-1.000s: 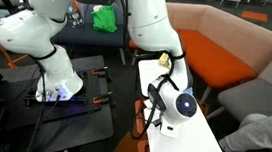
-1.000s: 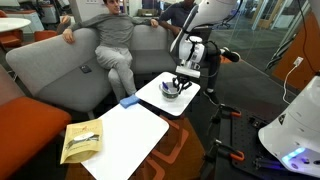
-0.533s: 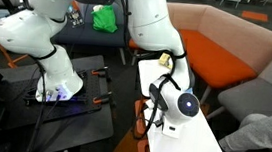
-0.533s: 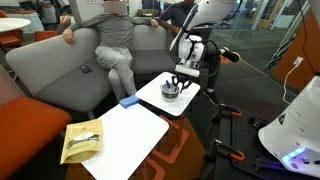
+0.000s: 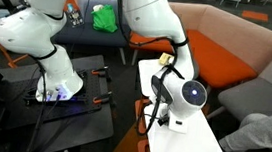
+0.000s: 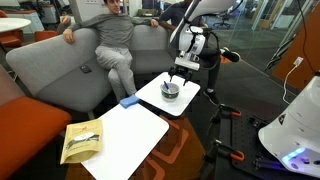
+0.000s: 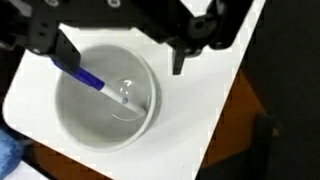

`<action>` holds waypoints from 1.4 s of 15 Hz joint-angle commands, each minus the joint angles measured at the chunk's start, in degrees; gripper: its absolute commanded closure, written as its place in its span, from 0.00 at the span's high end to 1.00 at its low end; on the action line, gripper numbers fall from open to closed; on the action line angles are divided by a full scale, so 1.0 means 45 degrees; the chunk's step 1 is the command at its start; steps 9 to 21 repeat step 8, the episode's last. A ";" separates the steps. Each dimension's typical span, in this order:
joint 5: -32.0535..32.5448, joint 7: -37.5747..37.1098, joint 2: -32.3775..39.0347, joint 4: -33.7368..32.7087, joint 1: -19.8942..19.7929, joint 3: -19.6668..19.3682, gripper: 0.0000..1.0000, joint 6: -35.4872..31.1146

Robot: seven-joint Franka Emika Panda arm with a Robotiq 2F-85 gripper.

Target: Move the mug from the left table to the right table

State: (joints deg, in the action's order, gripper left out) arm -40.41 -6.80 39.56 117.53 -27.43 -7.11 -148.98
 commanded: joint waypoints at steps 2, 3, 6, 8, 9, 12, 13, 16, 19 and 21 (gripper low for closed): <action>0.0745 0.0255 -0.1853 0.1572 0.0623 -0.0375 1.00 -0.0420; 0.1046 0.0018 -0.2333 0.1903 0.0839 -0.0527 1.00 -0.0337; 0.2156 -0.0275 -0.4022 0.2980 0.1492 -0.0997 1.00 -0.0376; 0.3433 -0.0816 -0.4983 0.3555 0.2108 -0.1611 1.00 -0.0549; 0.3433 -0.0816 -0.4983 0.3555 0.2108 -0.1611 1.00 -0.0549; 0.3433 -0.0816 -0.4983 0.3555 0.2108 -0.1611 1.00 -0.0549; 0.3433 -0.0816 -0.4983 0.3555 0.2108 -0.1611 1.00 -0.0549; 0.3433 -0.0816 -0.4983 0.3555 0.2108 -0.1611 1.00 -0.0549; 0.3433 -0.0816 -0.4983 0.3555 0.2108 -0.1611 1.00 -0.0549; 0.3433 -0.0816 -0.4983 0.3555 0.2108 -0.1611 1.00 -0.0549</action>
